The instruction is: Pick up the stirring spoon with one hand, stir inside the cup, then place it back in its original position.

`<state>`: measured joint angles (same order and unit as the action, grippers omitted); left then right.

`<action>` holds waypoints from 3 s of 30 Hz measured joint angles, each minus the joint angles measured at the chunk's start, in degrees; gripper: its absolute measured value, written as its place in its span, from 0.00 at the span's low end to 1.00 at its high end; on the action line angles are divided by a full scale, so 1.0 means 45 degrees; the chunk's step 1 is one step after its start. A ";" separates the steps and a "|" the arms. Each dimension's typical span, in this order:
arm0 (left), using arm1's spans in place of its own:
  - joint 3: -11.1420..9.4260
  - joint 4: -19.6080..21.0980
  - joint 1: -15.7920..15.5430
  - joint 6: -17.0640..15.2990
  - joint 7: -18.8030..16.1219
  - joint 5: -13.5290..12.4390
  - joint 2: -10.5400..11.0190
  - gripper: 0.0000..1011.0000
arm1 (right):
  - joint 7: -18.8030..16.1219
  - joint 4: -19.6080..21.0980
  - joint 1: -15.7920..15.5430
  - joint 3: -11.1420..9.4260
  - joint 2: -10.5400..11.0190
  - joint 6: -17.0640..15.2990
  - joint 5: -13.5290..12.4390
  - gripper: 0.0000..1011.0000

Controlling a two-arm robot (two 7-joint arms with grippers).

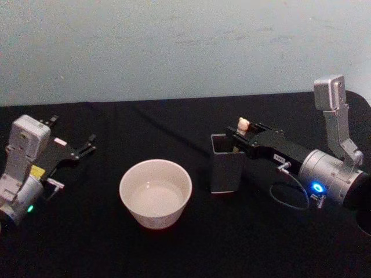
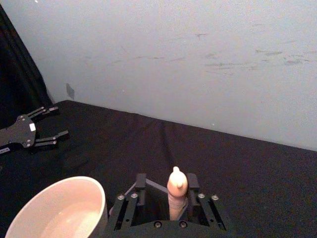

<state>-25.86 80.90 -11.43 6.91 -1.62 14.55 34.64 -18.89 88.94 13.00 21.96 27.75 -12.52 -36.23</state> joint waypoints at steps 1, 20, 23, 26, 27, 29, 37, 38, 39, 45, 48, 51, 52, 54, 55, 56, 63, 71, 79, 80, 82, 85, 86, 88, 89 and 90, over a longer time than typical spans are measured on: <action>0.0001 0.0000 0.0000 0.0000 0.0000 -0.0001 0.0000 0.99 | 0.0000 0.0000 -0.0001 0.0000 -0.0001 0.0001 -0.0001 0.52; 0.0000 0.0000 0.0000 0.0000 0.0000 -0.0001 0.0000 0.99 | -0.0001 0.0000 0.0000 0.0000 0.0000 0.0005 -0.0003 0.99; 0.0000 0.0000 0.0000 0.0000 0.0000 -0.0001 0.0000 0.99 | 0.0356 0.0070 -0.0080 -0.0105 -0.0146 0.0246 0.0200 0.99; 0.0000 0.0000 0.0000 0.0000 0.0000 -0.0001 0.0000 0.99 | 0.0711 0.0184 -0.0162 -0.0285 -0.0356 0.0606 0.0454 0.99; 0.0001 0.0000 0.0000 0.0000 0.0000 0.0000 0.0000 0.99 | 0.0711 0.0184 -0.0162 -0.0285 -0.0356 0.0606 0.0454 0.99; 0.0000 0.0001 0.0000 0.0000 0.0000 -0.0001 0.0000 0.99 | 0.1192 0.0325 -0.0285 -0.0582 -0.0684 0.1236 0.0763 0.99; 0.0001 0.0000 0.0000 0.0000 0.0000 -0.0001 0.0000 0.99 | 0.3048 0.0339 -0.0498 -0.1498 -0.1793 0.2952 0.1710 0.99; 0.0000 0.0000 -0.0001 0.0000 0.0000 -0.0001 0.0000 0.99 | 0.3292 0.0275 -0.0490 -0.1555 -0.1880 0.3003 0.1856 0.99; 0.0001 0.0001 0.0000 0.0000 0.0000 -0.0001 0.0000 0.99 | 0.3707 0.0086 -0.0444 -0.1659 -0.2035 0.3030 0.2127 0.99; 0.0000 0.0000 0.0000 0.0000 0.0000 -0.0001 0.0000 0.99 | 0.4507 -0.0860 -0.0341 -0.1680 -0.2124 0.3027 0.3302 0.99; 0.0000 0.0000 0.0000 0.0000 0.0000 -0.0001 0.0000 0.99 | 0.4526 -0.1153 -0.0404 -0.1610 -0.2074 0.3027 0.3614 0.99; 0.0000 0.0000 0.0000 0.0000 0.0000 -0.0001 0.0000 0.99 | 0.4515 -0.1499 -0.0512 -0.1528 -0.2058 0.3049 0.3937 0.99; 0.0000 0.0000 0.0000 0.0000 0.0000 -0.0001 0.0000 0.99 | 0.4495 -0.1630 -0.0564 -0.1507 -0.2067 0.3055 0.4060 0.99; 0.0000 0.0000 0.0000 0.0000 0.0000 -0.0001 0.0000 0.99 | 0.4481 -0.1724 -0.0596 -0.1499 -0.2089 0.3056 0.4154 0.99; 0.0000 0.0000 0.0000 0.0000 0.0000 -0.0001 0.0000 0.99 | 0.4464 -0.1825 -0.0619 -0.1502 -0.2119 0.3056 0.4226 0.99; 0.0001 0.0000 0.0000 0.0000 0.0000 -0.0001 0.0000 0.99 | 0.4453 -0.1868 -0.0623 -0.1511 -0.2135 0.3054 0.4259 0.99; 0.0000 0.0000 0.0000 0.0000 0.0000 -0.0001 0.0000 0.99 | 0.4368 -0.1978 -0.0620 -0.1561 -0.2176 0.2985 0.4337 0.99; 0.0001 0.0000 0.0000 0.0000 -0.0001 -0.0001 0.0000 0.99 | 0.4369 -0.1957 -0.0622 -0.1546 -0.2166 0.2986 0.4335 0.99; 0.0000 0.0000 0.0000 0.0000 0.0000 -0.0001 0.0000 0.99 | 0.4369 -0.1946 -0.0630 -0.1536 -0.2157 0.2989 0.4327 0.99; 0.0001 0.0000 0.0000 0.0000 0.0000 -0.0001 0.0000 0.99 | 0.4369 -0.1945 -0.0632 -0.1534 -0.2156 0.2990 0.4326 0.99; 0.0000 0.0000 0.0000 0.0000 0.0000 -0.0001 0.0000 0.99 | 0.4368 -0.1943 -0.0633 -0.1532 -0.2154 0.2992 0.4324 0.99; 0.0001 0.0001 -0.0001 0.0000 0.0000 0.0000 0.0000 0.99 | 0.4368 -0.1938 -0.0633 -0.1528 -0.2151 0.2994 0.4322 0.99; 0.0000 0.0000 0.0000 0.0000 0.0000 -0.0001 0.0000 0.99 | 0.4369 -0.1937 -0.0633 -0.1528 -0.2150 0.2994 0.4321 0.99; 0.0001 0.0000 0.0000 0.0000 0.0000 -0.0001 0.0000 0.99 | 0.4369 -0.1934 -0.0632 -0.1528 -0.2149 0.2994 0.4321 0.99; 0.0001 0.0000 0.0000 0.0000 0.0000 -0.0001 0.0000 0.99 | 0.4368 -0.1934 -0.0633 -0.1528 -0.2150 0.2995 0.4320 0.99; 0.0001 -0.0001 -0.0001 0.0000 0.0000 -0.0001 0.0000 0.99 | 0.4368 -0.1933 -0.0633 -0.1528 -0.2149 0.2995 0.4320 0.99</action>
<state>-25.86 80.90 -11.43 6.91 -1.62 14.55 34.65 0.77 80.24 10.15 15.09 18.08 0.95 -16.79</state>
